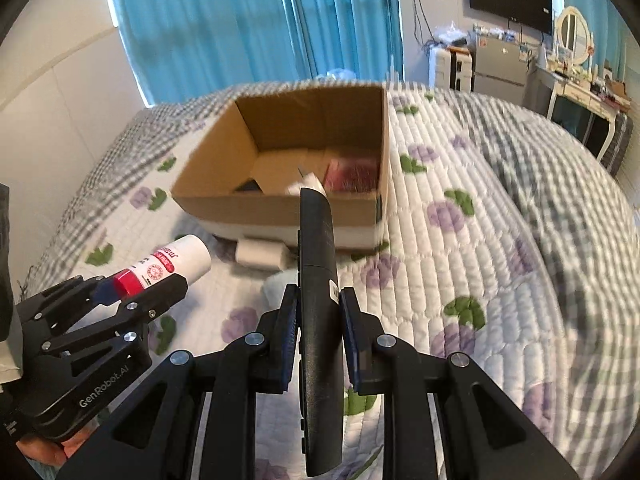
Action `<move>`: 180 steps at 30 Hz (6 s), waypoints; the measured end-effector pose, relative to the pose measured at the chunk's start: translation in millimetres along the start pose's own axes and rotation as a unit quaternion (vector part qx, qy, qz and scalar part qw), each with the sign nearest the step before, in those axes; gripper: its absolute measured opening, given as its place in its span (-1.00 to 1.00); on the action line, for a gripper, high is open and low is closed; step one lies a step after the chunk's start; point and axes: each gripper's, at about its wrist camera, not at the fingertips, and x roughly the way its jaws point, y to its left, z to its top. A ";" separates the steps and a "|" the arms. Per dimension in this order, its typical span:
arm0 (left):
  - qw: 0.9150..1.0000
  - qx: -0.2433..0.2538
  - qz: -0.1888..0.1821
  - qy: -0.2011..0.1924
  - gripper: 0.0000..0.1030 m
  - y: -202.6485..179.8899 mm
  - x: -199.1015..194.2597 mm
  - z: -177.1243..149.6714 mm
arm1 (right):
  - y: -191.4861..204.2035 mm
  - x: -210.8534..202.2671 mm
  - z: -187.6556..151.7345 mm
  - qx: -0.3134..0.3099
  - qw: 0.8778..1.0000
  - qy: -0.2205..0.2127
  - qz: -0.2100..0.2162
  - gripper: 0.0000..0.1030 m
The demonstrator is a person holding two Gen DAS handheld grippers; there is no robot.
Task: Organize rigid objects
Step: 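Lower the bottle and remote into the box and open both tools, then grasp the white earbud case with the right tool while the left grasps the white plug, then lower the plug and earbud case into the box and open both tools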
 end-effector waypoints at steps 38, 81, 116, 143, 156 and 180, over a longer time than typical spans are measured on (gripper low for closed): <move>0.999 0.003 0.035 0.017 -0.21 23.4 149.6 140.3 | -15.7 105.0 162.4 -0.034 0.998 -0.043 0.013 -0.63; 0.996 0.007 0.057 -0.070 0.64 49.6 -23.9 46.3 | 36.4 -10.8 62.6 -0.072 0.995 -0.038 -0.058 0.80; 0.997 -0.011 0.066 0.038 0.64 49.5 78.1 -15.4 | -6.6 100.4 -10.0 -0.044 0.996 0.050 -0.067 0.03; 0.998 0.009 0.029 0.063 0.01 -12.6 102.5 -27.2 | -43.1 90.8 4.7 0.014 0.996 0.041 -0.072 0.03; 0.998 0.041 0.034 -0.031 0.01 6.8 6.1 21.4 | -6.1 11.3 26.1 -0.047 0.996 -0.017 -0.080 0.03; 0.996 0.023 0.051 -0.068 0.01 20.6 80.9 143.1 | 10.3 33.7 169.0 -0.081 0.993 -0.083 -0.026 0.02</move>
